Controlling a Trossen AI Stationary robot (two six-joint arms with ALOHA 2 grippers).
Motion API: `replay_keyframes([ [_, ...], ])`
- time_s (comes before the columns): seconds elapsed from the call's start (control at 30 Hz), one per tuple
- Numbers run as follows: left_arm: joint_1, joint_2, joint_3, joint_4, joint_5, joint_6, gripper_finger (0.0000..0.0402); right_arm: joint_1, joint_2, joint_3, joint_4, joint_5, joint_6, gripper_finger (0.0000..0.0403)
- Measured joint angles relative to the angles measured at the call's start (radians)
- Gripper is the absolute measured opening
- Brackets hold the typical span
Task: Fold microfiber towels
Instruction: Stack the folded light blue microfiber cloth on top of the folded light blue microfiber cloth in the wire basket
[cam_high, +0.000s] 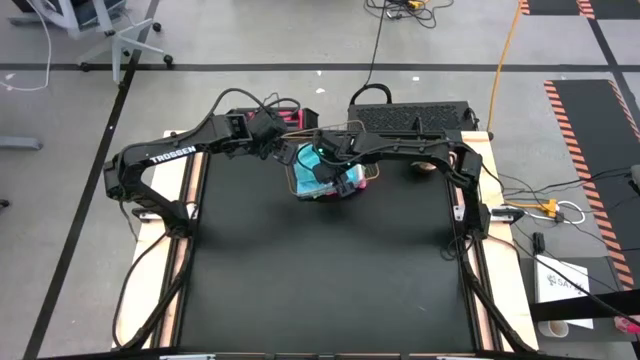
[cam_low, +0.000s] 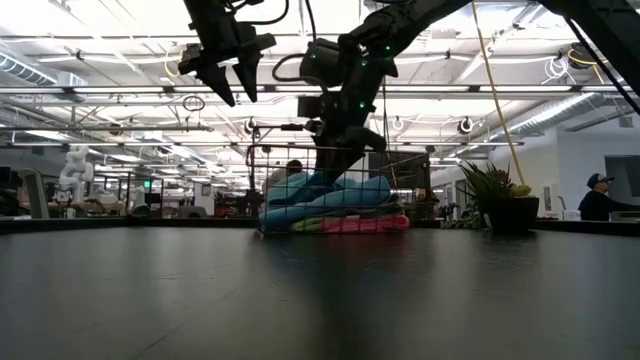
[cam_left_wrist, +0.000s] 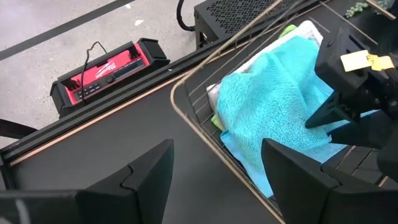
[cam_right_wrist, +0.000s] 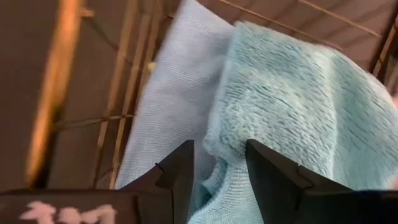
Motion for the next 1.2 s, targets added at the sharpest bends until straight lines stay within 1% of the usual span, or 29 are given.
replay_keyframes([
  [0.07,-0.002,0.000,0.000,0.000,0.000,0.000,0.0243,0.000,0.000,0.000,0.009,0.025,-0.017,0.0137],
  [0.2,-0.002,0.000,0.000,0.000,0.000,0.000,0.0243,-0.001,0.002,0.000,0.033,0.032,-0.020,0.0136],
  [0.3,-0.002,0.000,0.000,0.001,0.000,-0.001,0.0243,-0.001,0.002,0.000,0.033,0.053,-0.022,0.0126],
  [0.4,-0.002,0.000,0.000,0.001,0.000,-0.001,0.0243,0.000,0.002,0.000,0.033,0.068,-0.023,0.0099],
  [0.57,-0.002,0.000,0.000,0.001,0.000,-0.002,0.0243,0.000,0.002,0.000,0.027,0.121,-0.027,0.0027],
  [0.63,-0.002,0.000,0.000,0.000,0.000,-0.002,0.0243,0.000,0.002,0.000,0.023,0.140,-0.033,0.0008],
  [0.77,-0.002,0.000,0.000,0.001,0.000,-0.002,0.0243,0.008,-0.009,0.000,-0.004,0.184,-0.073,0.0009],
  [0.93,-0.002,0.000,0.000,0.004,0.000,-0.003,0.0243,0.008,-0.059,0.000,-0.047,0.177,-0.097,0.0003],
  [1.03,-0.002,0.000,0.000,0.013,0.000,-0.002,0.0243,0.003,-0.094,0.000,-0.069,0.148,-0.103,0.0002],
  [1.2,-0.002,0.000,0.000,0.050,0.000,0.002,0.0243,0.001,-0.140,0.001,-0.098,0.059,-0.094,0.0001],
])
